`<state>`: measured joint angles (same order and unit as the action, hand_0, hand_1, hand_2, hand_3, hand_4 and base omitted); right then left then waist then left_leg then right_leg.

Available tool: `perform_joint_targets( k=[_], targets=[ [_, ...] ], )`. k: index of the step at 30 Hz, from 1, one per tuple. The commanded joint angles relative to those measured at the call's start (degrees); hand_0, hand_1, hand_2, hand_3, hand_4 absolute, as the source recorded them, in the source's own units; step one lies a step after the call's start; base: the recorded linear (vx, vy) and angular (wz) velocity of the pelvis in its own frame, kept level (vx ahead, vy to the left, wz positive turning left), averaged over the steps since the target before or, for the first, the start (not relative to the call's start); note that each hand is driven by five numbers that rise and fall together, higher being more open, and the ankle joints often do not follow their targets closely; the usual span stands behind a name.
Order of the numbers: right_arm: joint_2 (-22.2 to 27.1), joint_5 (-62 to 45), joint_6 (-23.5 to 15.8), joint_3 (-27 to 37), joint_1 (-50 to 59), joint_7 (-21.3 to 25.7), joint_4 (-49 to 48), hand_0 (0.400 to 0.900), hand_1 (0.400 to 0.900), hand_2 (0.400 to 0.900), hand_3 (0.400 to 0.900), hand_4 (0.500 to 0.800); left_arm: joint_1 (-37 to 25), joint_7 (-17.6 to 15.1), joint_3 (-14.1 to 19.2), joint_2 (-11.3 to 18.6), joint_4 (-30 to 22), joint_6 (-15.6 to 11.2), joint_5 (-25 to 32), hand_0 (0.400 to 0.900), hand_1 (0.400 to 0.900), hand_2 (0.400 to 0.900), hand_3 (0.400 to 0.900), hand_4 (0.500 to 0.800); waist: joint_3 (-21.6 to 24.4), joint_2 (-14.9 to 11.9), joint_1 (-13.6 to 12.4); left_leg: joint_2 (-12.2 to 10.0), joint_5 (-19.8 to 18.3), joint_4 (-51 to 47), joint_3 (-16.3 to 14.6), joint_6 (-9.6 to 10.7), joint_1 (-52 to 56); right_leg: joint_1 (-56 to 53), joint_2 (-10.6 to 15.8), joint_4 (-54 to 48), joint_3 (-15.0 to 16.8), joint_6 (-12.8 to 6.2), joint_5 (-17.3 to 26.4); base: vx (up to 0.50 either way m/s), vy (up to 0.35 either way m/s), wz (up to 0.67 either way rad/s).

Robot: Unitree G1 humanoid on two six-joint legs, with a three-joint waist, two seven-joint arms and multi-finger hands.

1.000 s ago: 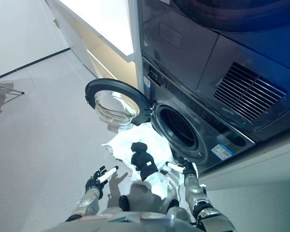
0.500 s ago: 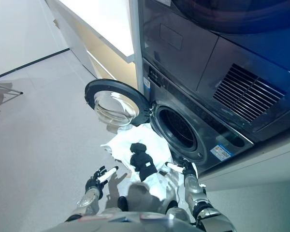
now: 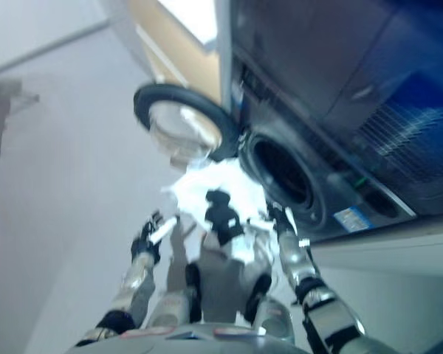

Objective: Put the clothes in the basket into the washing machine.

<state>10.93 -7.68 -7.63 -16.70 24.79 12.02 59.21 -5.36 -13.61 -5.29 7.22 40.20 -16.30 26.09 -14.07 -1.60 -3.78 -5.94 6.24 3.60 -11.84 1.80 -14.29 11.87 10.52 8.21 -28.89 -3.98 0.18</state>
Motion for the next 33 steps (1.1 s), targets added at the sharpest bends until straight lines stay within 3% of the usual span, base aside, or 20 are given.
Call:
perform_joint_targets(
  k=[1,2,6,7,8,17,24,33],
  targets=[
    [-0.03,3.42,-3.23,-1.72,10.08,3.27,-4.25,0.900,0.900,0.900,0.900,0.800,-2.73,-3.79,-1.65,5.84,-14.78,-5.92,-2.24,0.900,0.900,0.900,0.900,0.800,-5.95,-2.38,-2.70,-0.75,-3.51,4.80,2.06,2.06,-4.53,8.01,4.90,4.49,1.00,-6.89,2.77,-0.23,-0.053,0.33],
    [1.38,4.26,-3.48,-1.91,13.41,3.61,-3.56,0.900,0.900,0.900,0.900,0.800,-3.56,-4.96,-2.23,6.78,-18.36,-6.37,-4.27,0.900,0.900,0.900,0.900,0.800,-6.89,-2.44,-3.24,-1.06,-4.15,7.49,2.61,2.07,-8.91,12.05,5.64,7.17,1.07,-6.82,1.96,-0.21,-0.045,0.31],
    [4.31,6.20,-3.21,-2.20,21.79,5.44,-1.09,0.900,0.900,0.900,0.900,0.800,-6.66,-7.78,-2.66,7.65,-23.65,-7.13,-7.42,0.900,0.900,0.900,0.900,0.800,-8.68,-2.60,-5.03,-1.61,-5.13,13.16,3.87,1.96,-18.55,19.94,7.60,11.72,0.47,-6.60,1.13,-0.20,-0.071,0.29],
    [6.57,6.25,-3.05,-1.76,26.65,6.81,0.66,0.900,0.900,0.900,0.900,0.800,-8.99,-9.64,-2.72,8.29,-27.36,-7.30,-9.63,0.900,0.900,0.900,0.900,0.800,-10.41,-2.46,-6.21,-1.92,-5.79,16.74,4.76,1.85,-24.23,24.62,8.84,14.58,-0.16,-6.39,0.70,-0.11,-0.098,0.26],
    [7.57,6.54,-3.03,-1.93,28.93,7.16,2.10,0.900,0.900,0.900,0.900,0.800,-10.37,-10.38,-3.32,8.60,-28.41,-7.46,-10.88,0.900,0.900,0.900,0.900,0.800,-10.40,-2.21,-6.72,-2.13,-7.88,18.64,5.81,2.42,-26.60,26.82,9.16,16.79,0.11,-7.32,-1.17,-0.19,-0.114,0.34],
    [14.83,11.74,-2.32,-5.81,45.18,15.78,7.42,0.900,0.900,0.900,0.900,0.800,-20.79,-17.14,-5.75,10.38,-37.91,-9.58,-15.06,0.900,0.900,0.900,0.900,0.800,-12.68,-1.20,-8.26,-0.48,-10.31,29.69,9.31,1.33,-48.60,48.17,12.11,29.13,0.06,-6.55,-4.46,-0.11,-0.023,0.16],
    [16.77,11.87,-1.88,-9.03,50.47,17.29,12.47,0.900,0.900,0.900,0.900,0.800,-23.39,-19.44,-8.58,10.63,-41.68,-10.47,-13.95,0.900,0.900,0.900,0.900,0.800,-12.48,0.78,-9.57,1.19,-12.15,37.34,10.62,0.44,-59.04,60.04,14.94,38.46,2.29,-5.04,-7.97,-0.03,0.007,0.10],
    [11.53,13.23,-1.84,-11.23,46.67,12.98,11.88,0.900,0.900,0.900,0.900,0.800,-21.56,-19.56,-8.20,10.50,-41.32,-10.62,-10.81,0.900,0.900,0.900,0.900,0.800,-10.27,1.47,-9.26,2.70,-13.02,43.51,10.77,-0.39,-66.06,68.55,17.00,45.27,5.61,-3.31,-9.70,0.00,0.004,0.03]
  ],
)
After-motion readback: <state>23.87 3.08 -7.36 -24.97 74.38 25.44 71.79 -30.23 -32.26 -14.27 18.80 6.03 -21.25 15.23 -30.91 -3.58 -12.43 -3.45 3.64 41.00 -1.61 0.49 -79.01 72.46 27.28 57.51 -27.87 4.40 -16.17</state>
